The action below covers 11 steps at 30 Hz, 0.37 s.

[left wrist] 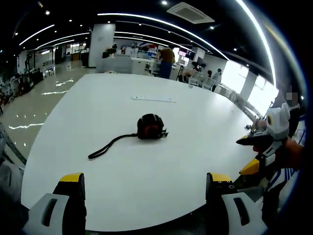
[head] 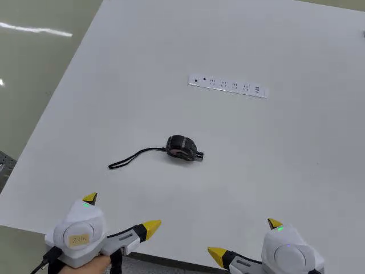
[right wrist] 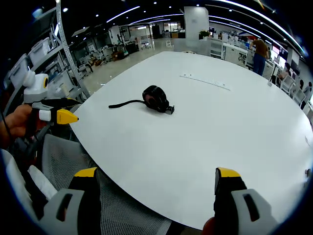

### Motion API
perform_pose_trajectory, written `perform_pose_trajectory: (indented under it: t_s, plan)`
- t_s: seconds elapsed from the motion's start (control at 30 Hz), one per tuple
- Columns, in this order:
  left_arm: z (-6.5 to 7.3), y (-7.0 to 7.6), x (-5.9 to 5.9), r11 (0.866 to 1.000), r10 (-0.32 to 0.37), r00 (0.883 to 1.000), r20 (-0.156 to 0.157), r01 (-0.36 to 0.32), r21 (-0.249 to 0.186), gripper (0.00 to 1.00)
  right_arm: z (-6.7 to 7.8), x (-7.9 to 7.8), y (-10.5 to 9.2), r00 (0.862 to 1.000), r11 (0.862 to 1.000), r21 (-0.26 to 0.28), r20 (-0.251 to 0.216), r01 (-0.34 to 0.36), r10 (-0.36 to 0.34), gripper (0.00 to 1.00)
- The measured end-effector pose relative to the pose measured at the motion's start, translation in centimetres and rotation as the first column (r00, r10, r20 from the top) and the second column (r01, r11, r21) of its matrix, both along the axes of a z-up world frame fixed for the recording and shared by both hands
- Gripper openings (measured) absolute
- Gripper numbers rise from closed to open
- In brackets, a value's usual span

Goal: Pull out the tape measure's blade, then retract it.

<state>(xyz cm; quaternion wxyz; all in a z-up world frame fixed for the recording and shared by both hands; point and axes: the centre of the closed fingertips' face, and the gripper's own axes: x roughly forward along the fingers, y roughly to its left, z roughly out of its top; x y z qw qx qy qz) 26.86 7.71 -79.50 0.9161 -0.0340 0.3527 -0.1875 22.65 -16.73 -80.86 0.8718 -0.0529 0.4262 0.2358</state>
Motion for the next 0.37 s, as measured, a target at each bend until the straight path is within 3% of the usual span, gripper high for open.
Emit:
perform_pose_trajectory:
  t_s: [0.37]
  plan:
    - [0.2,0.3,-0.4,1.000,0.012,1.000,-0.002,-0.012,0.001,1.00,0.4,-0.4,-1.0,1.000,1.000,-0.001,0.002,0.028,-0.028,1.00]
